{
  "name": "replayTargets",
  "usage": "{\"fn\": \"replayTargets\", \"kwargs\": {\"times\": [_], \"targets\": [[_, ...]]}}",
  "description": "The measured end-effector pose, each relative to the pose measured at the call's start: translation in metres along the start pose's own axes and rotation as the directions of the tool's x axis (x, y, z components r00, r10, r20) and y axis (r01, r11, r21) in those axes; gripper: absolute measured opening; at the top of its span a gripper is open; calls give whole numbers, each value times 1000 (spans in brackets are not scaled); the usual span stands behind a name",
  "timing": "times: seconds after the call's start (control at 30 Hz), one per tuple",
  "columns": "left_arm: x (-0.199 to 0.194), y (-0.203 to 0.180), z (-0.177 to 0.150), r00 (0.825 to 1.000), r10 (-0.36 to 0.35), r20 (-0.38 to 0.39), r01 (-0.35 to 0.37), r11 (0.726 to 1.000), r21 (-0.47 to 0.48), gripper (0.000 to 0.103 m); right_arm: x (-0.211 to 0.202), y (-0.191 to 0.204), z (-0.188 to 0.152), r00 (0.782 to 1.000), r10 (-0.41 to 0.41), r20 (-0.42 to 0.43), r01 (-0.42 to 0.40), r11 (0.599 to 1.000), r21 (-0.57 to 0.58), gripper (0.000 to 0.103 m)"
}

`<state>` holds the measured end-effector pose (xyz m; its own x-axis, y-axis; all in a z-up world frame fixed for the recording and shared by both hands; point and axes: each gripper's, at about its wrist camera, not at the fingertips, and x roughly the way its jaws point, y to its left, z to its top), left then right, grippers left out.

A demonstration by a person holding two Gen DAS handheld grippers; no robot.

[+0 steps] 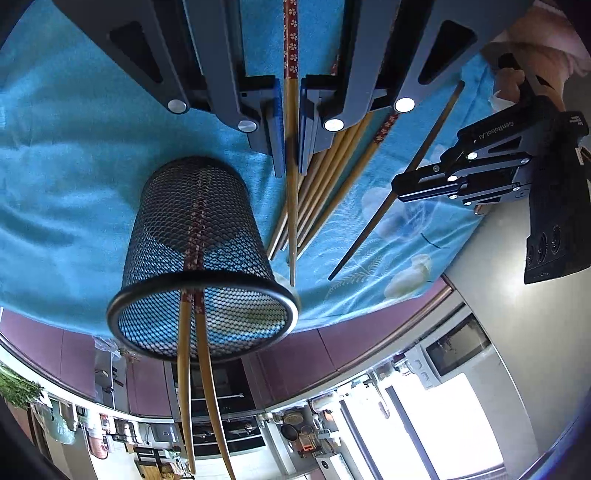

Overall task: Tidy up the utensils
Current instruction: 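Raise the left tool's chopstick upright above the cup while the right tool raises its own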

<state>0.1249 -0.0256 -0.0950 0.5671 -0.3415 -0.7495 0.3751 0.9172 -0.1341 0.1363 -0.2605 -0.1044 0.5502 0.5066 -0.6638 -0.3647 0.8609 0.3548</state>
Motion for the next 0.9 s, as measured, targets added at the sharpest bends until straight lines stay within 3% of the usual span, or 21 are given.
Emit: {"fn": "replayTargets", "kwargs": {"times": [0.3, 0.57, 0.9], "targets": [[-45, -10, 12, 991, -98, 92, 96, 995, 25, 8, -46, 5, 3, 992, 53, 114, -49, 998, -30, 6], [-85, -25, 24, 968, -178, 176, 167, 983, 73, 8, -76, 1, 7, 978, 62, 200, -52, 997, -55, 6], [-105, -35, 46, 938, -234, 256, 219, 972, 85, 8, -99, -6, 23, 961, 63, 269, -45, 996, -74, 6]]}}
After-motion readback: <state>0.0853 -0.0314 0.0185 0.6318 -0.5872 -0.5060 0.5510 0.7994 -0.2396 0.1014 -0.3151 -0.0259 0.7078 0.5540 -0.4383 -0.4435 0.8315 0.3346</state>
